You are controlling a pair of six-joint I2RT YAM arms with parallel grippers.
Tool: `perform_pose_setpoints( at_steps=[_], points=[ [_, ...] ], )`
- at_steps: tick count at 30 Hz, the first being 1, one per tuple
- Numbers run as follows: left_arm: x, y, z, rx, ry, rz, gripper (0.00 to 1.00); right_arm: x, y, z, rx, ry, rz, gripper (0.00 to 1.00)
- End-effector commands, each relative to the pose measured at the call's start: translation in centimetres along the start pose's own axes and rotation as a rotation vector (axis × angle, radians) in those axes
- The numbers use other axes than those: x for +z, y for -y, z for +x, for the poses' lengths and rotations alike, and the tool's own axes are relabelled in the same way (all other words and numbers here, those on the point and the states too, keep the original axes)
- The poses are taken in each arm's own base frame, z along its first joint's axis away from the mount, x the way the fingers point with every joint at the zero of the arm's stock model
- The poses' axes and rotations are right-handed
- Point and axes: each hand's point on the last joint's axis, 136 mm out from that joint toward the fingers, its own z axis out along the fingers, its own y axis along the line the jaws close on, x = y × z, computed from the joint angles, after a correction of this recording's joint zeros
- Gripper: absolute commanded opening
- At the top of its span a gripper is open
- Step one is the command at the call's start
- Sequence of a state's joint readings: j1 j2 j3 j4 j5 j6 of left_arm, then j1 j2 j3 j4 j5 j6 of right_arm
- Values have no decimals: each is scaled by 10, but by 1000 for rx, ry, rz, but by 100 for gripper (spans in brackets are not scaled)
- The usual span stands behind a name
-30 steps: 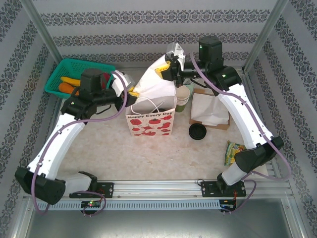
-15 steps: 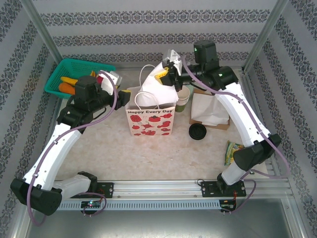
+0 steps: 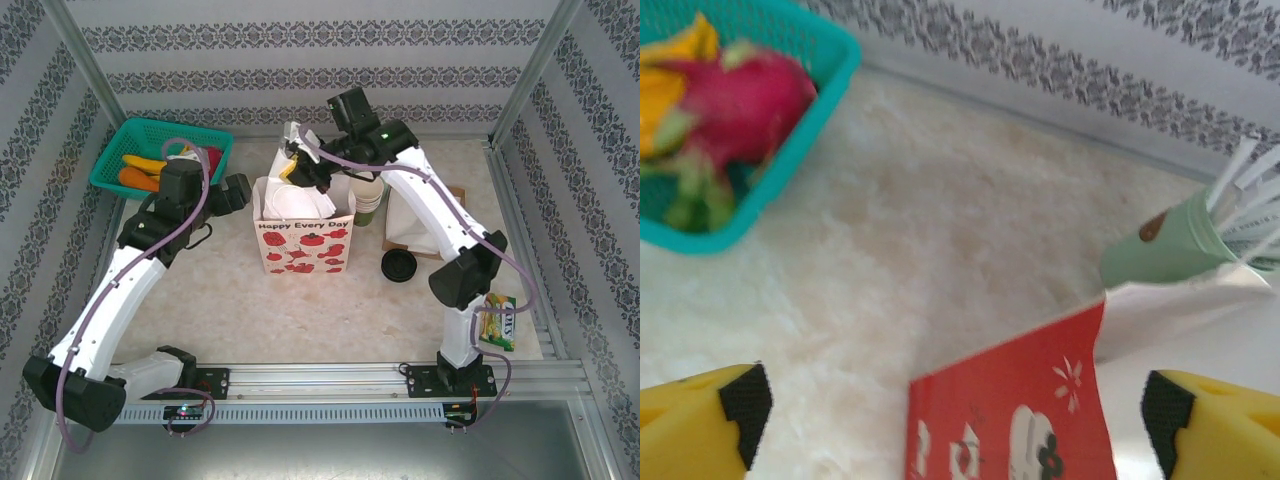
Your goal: Pack the takeout coffee
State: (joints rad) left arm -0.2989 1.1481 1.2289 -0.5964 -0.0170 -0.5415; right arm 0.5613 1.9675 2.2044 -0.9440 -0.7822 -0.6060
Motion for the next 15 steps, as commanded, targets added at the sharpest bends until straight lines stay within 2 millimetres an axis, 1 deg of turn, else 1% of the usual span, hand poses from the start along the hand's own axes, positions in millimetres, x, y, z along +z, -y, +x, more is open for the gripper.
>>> perform_pose_setpoints(
  at_steps=[1,4,6,12,15],
  points=[
    [-7,18,9,-132,-88,93,91,8,-4,2,5,-51,7,0],
    [-8,23,15,-140,-123,125,86,20,8,9,67,-108,92,0],
    [-8,26,18,-128,-140,145,85,25,13,12,104,-120,126,0],
    [0,34,28,-102,-200,183,77,41,8,15,202,-123,123,0],
    [7,39,33,-97,-236,202,70,49,10,17,275,-132,146,0]
  ],
)
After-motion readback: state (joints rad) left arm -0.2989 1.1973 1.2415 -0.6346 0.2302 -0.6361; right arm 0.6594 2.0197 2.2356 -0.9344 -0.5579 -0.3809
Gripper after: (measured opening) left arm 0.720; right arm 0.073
